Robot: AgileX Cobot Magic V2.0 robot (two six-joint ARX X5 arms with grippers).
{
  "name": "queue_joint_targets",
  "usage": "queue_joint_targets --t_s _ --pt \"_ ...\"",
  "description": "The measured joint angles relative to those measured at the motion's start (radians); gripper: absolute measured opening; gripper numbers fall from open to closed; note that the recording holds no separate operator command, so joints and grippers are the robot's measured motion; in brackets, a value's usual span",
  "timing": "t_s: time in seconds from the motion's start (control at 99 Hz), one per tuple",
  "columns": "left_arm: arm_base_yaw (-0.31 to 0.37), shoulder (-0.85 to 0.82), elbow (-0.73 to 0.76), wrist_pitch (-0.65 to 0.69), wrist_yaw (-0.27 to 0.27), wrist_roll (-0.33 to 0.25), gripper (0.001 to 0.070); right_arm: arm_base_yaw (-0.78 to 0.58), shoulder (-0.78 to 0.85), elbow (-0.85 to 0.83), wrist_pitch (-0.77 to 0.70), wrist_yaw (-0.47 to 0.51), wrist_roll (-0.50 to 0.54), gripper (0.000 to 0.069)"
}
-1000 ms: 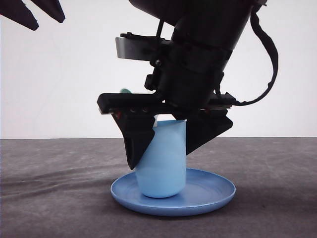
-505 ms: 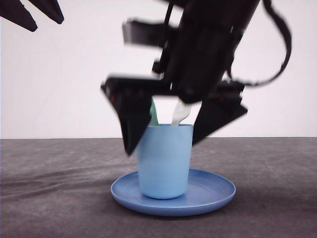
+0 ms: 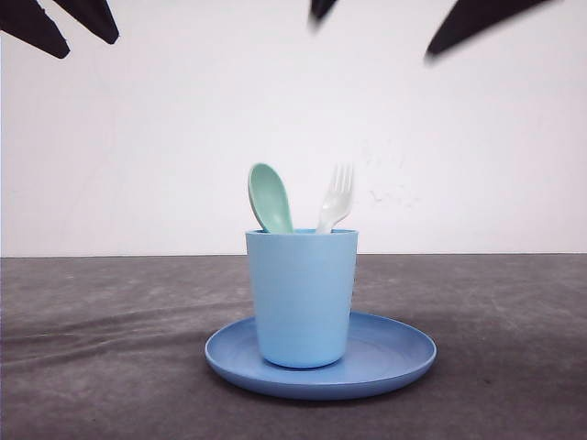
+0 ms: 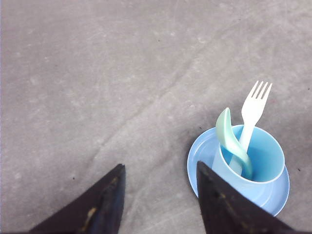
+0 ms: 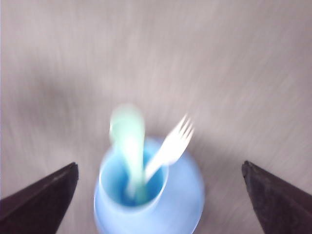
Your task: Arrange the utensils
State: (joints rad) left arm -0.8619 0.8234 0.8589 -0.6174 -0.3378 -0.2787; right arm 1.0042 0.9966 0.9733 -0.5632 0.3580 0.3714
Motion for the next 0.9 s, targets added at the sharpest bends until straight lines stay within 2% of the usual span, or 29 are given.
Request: queue_joint_targets --t_s 0.162,0.384,0.434,0.495,0.576,0.626,0.717,0.899 --pt "0.000 0.000 0.000 0.006 0.029 -0.025 0.0274 0.000 -0.139 0.006 -0.003 0.114 -0.010 0.0679" --pt "0.000 -0.001 0.000 0.022 0.043 -0.058 0.0274 0.000 -0.228 0.006 -0.021 0.167 -0.034 0.0667" --pt "0.000 -0.001 0.000 0.027 0.047 -0.063 0.0273 0.000 -0.232 0.006 -0.026 0.169 -0.034 0.0599" --pt "0.000 -0.001 0.000 0.033 0.047 -0.065 0.0255 0.000 -0.232 0.006 -0.031 0.169 -0.035 0.0431" --pt "0.000 -0.001 0.000 0.035 0.048 -0.069 0.0112 0.000 -0.226 0.006 -0.049 0.169 -0.035 0.0191" --pt "0.000 -0.002 0.000 0.039 0.048 -0.074 0.0061 0.000 -0.220 0.006 -0.060 0.169 -0.039 0.0090" --pt "0.000 -0.002 0.000 0.047 0.048 -0.075 0.0029 0.000 -0.213 0.006 -0.061 0.169 -0.042 0.0021" --pt "0.000 -0.002 0.000 0.056 0.048 -0.077 0.0026 0.000 -0.213 0.006 -0.044 0.169 -0.042 0.0002"
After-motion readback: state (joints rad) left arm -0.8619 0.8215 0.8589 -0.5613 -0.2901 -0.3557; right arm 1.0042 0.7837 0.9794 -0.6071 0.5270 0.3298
